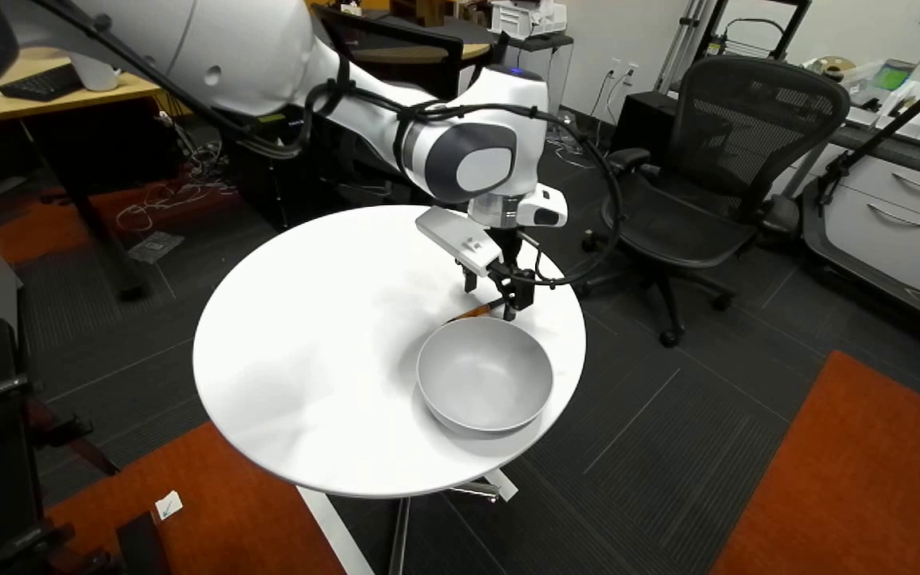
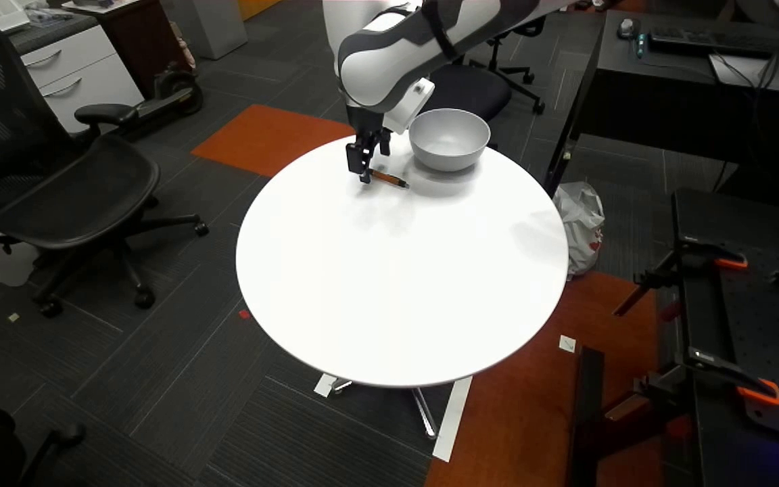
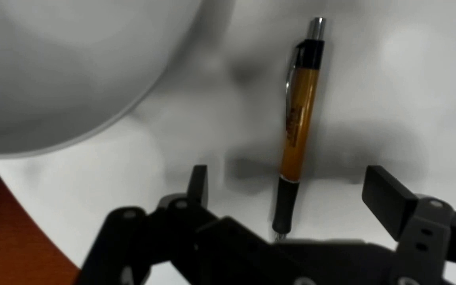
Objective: Put the pen in the bowl
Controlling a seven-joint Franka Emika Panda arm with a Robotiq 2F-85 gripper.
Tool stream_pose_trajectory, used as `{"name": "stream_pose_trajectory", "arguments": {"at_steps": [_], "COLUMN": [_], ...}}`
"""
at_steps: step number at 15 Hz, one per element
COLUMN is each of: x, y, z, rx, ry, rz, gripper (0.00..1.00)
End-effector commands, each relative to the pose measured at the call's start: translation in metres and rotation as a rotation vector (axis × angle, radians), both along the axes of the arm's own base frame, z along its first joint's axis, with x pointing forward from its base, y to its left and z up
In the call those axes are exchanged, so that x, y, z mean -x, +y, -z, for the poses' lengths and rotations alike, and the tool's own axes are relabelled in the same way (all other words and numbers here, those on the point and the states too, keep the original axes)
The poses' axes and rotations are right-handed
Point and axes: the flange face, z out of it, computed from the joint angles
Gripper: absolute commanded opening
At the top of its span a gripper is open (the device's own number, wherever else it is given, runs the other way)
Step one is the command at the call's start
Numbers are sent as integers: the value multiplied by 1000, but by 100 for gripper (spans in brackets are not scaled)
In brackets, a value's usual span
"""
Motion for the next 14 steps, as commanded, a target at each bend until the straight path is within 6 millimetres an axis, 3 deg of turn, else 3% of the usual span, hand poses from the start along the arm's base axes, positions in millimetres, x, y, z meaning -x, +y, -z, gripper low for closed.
{"name": "stream_pose_trajectory", "arguments": {"at_steps": [1,10,12,14], "x": [-5,-11,-11,-10], "y": [-5,-5,-2,3], "z": [2,-1,-8,-21], "rx": [-34,-44,-48,-52], "ry": [-4,-20,-20,-27], "rz": [-7,2,9,11], "gripper": [74,5,0,3]}}
